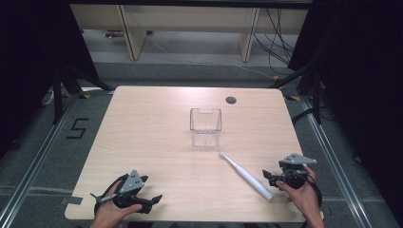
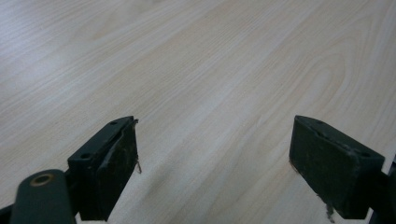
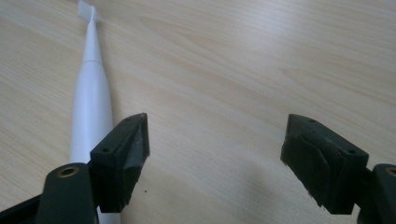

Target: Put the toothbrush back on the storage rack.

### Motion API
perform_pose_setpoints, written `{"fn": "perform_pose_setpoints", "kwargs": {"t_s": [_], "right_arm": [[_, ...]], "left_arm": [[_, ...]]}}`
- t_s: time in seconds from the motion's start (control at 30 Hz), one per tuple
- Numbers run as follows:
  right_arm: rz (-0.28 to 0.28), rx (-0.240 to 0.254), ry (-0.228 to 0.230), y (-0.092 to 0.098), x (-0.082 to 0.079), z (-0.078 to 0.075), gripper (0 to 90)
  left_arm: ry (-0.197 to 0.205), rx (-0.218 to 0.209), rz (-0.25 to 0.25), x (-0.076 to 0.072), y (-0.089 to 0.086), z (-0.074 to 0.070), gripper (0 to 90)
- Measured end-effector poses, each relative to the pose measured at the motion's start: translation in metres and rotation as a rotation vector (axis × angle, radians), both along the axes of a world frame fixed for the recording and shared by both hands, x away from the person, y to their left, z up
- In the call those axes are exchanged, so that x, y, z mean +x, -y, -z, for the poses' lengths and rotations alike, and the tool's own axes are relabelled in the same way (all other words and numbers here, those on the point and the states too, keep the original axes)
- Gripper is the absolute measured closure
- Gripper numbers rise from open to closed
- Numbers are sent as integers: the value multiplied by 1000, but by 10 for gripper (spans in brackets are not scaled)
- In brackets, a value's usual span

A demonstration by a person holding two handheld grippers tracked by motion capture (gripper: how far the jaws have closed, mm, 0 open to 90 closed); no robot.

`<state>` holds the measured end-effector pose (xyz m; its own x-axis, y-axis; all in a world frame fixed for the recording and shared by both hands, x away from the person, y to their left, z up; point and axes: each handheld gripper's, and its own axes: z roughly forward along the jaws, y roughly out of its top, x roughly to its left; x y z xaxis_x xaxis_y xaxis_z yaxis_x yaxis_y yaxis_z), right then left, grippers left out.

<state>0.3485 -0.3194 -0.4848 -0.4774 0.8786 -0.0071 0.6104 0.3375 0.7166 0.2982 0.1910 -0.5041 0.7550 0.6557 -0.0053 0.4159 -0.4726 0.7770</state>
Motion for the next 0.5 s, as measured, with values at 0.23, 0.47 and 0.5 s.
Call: {"fn": "perform_pose_setpoints", "kwargs": {"t_s": [0.23,0.47,0.5], "right_arm": [[-5,-17,11,-1,1,-3,238],[-42,-33,-27,-8,3,-11,225],[-34,-28,-40,-10,2,-12,219]], "left_arm": [[-6,-16,-7,0,1,1,149],[-10,5,-6,1,-1,1,149],[-10,5,-6,1,-1,1,149]]}}
